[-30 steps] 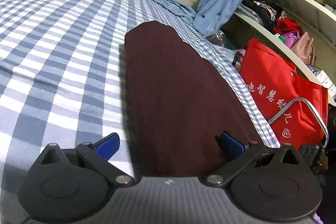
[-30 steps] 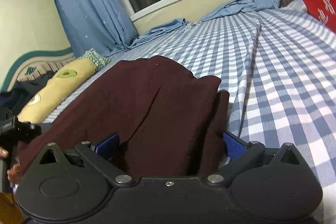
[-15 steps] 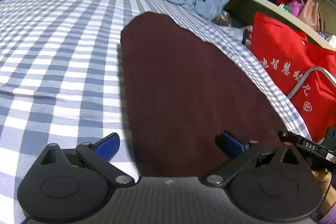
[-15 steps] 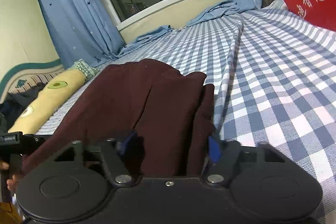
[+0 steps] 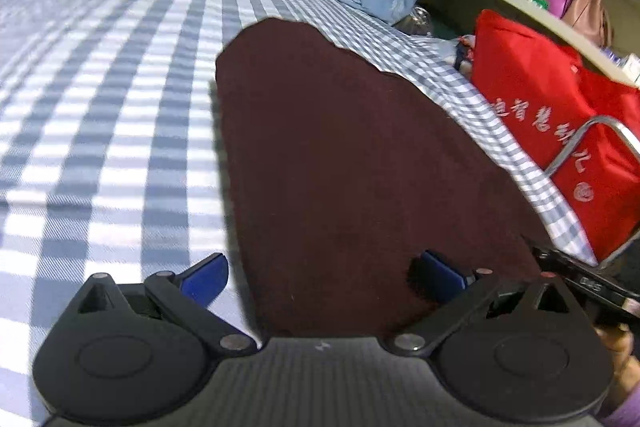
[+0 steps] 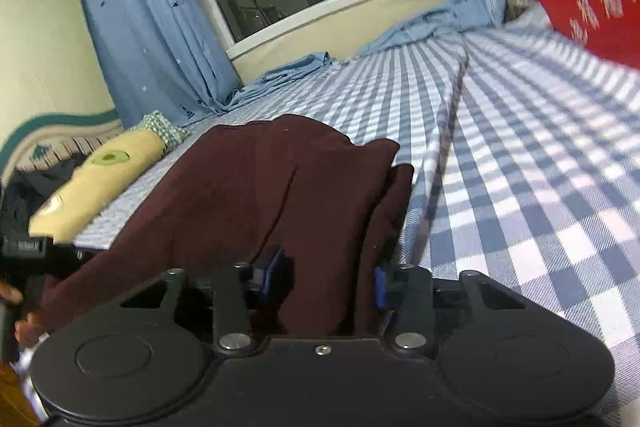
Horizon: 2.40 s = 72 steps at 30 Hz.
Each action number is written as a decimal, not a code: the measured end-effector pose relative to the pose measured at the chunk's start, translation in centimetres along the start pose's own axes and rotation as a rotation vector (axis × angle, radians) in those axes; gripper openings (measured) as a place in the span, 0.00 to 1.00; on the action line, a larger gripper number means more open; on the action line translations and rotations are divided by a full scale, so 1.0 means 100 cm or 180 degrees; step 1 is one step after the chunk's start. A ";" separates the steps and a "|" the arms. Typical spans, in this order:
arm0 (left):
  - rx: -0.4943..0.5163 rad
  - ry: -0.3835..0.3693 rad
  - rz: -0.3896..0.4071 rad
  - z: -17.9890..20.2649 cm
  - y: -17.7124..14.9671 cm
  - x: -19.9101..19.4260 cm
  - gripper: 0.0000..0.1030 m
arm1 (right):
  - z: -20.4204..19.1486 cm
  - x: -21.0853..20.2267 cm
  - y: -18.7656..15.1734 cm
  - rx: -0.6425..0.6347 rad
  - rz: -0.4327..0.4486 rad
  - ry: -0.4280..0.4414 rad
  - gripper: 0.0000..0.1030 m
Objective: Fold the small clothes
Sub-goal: 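Smooth the folded shirt bundle with both open grippers, then grasp the end of the maroon bundle with both grippers and fold it over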
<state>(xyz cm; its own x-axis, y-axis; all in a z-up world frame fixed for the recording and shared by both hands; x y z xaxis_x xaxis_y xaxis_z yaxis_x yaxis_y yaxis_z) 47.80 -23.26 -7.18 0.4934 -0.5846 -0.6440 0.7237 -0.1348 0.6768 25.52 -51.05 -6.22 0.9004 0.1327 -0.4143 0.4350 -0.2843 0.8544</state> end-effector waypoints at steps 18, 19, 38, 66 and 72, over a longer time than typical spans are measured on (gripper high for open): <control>0.0064 -0.0223 -0.0023 -0.006 0.007 0.015 1.00 | 0.005 0.010 0.000 0.0204 -0.0185 0.0064 0.44; 0.0071 -0.0237 -0.0027 -0.007 0.007 0.015 1.00 | 0.005 0.010 0.000 0.0206 -0.0187 0.0064 0.44; -0.0061 -0.0453 -0.0139 -0.004 0.014 0.015 0.69 | -0.021 0.001 0.009 -0.0224 -0.0013 -0.0128 0.15; 0.0469 0.0116 0.0479 -0.017 0.076 -0.080 0.23 | -0.155 0.030 0.069 -0.0602 0.0611 0.0197 0.09; 0.0508 0.0304 0.0597 -0.062 0.087 -0.097 0.23 | -0.189 0.076 0.066 -0.0382 0.0647 0.0307 0.09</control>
<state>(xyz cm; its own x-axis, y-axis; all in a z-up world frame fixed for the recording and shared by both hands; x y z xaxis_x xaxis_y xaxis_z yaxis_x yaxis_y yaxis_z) 52.31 -13.78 2.79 0.6605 -0.5342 -0.5276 0.5338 -0.1601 0.8303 35.27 -33.99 2.20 0.9631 0.1761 -0.2034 0.2373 -0.2004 0.9505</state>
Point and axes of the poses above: each gripper's, at about its wrist camera, not at the fingertips, and x roughly the way its jaws point, z to its right, y to its top, the point moved 3 cm from there along x, roughly the way its jaws point, and after that the axes turned 2 degrees about z, right-handed, at the moved point
